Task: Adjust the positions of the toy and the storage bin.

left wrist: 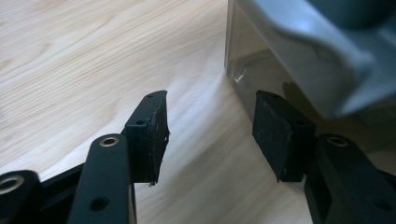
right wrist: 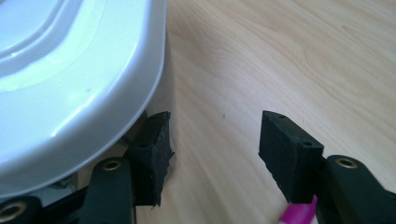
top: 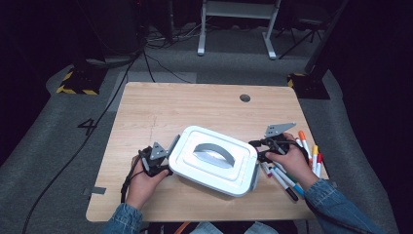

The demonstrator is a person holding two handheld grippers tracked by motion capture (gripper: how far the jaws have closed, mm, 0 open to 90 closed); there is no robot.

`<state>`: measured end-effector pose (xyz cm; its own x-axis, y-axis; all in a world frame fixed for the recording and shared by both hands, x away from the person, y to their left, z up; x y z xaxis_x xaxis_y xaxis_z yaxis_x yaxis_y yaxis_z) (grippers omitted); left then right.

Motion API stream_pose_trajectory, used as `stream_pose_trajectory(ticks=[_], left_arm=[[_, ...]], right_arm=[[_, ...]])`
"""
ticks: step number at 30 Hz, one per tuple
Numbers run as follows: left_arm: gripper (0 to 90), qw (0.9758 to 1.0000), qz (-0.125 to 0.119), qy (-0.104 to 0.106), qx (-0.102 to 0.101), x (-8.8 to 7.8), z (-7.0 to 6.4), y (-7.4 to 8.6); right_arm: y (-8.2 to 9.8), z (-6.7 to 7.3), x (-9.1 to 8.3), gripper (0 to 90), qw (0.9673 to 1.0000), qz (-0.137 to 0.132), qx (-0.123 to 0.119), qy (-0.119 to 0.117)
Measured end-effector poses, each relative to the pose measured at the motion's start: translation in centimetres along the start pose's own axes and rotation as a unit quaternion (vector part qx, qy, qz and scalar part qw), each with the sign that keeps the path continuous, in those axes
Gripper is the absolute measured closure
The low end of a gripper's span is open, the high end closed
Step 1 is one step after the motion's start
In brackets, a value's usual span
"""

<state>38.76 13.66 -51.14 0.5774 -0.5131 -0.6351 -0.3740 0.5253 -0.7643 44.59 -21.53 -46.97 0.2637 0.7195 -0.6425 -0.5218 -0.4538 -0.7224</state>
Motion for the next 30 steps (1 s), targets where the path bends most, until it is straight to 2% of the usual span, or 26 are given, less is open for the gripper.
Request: stream_pose_trajectory(ticks=[6, 7, 9, 14, 16, 20, 25, 30], left_arm=[[44.0, 0.9994, -0.009, 0.030, 0.013, 0.7, -2.4, -1.3], [43.9, 0.9993, -0.010, 0.030, 0.019, 0.8, -2.6, -1.5], [43.2, 0.9989, -0.013, 0.039, 0.021, 1.2, -3.2, -1.9], [42.1, 0.9985, -0.022, 0.045, 0.022, 2.3, -4.1, -2.9], [41.9, 0.9984, -0.022, 0.046, 0.026, 2.6, -4.3, -3.1], [39.2, 0.9979, -0.030, 0.054, 0.021, 3.2, -4.8, -3.5], [36.5, 0.9978, -0.027, 0.053, 0.029, 3.0, -4.8, -3.5], [32.0, 0.9979, -0.013, 0.052, 0.036, 2.5, -4.7, -3.1]], right_arm=[[2.1, 0.3, -2.2, 42.1, 0.9998, -0.003, 0.016, 0.013], [2.6, 0.2, -2.7, 41.8, 0.9996, -0.006, 0.021, 0.018], [3.2, 0.1, -3.4, 41.7, 0.9993, -0.010, 0.028, 0.024], [4.2, -0.4, -4.8, 41.8, 0.9982, -0.017, 0.040, 0.040], [4.6, -0.6, -5.3, 41.6, 0.9977, -0.021, 0.045, 0.046], [5.2, -0.9, -6.1, 40.3, 0.9967, -0.025, 0.057, 0.053], [5.4, -0.9, -6.8, 39.9, 0.9966, -0.020, 0.045, 0.066], [5.2, -0.9, -7.8, 40.5, 0.9959, -0.015, 0.038, 0.081]])
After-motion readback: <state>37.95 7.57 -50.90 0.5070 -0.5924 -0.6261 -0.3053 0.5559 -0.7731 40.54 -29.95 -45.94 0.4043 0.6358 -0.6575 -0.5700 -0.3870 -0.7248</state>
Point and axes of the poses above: each handheld gripper's, and its own axes: x roughly forward along the jaws, y roughly out of its underside, z roughly to its left, the point moved 5 cm from there along x, roughly forward along the jaws, and after that the axes turned 10 degrees about x, right-handed, at the moved point
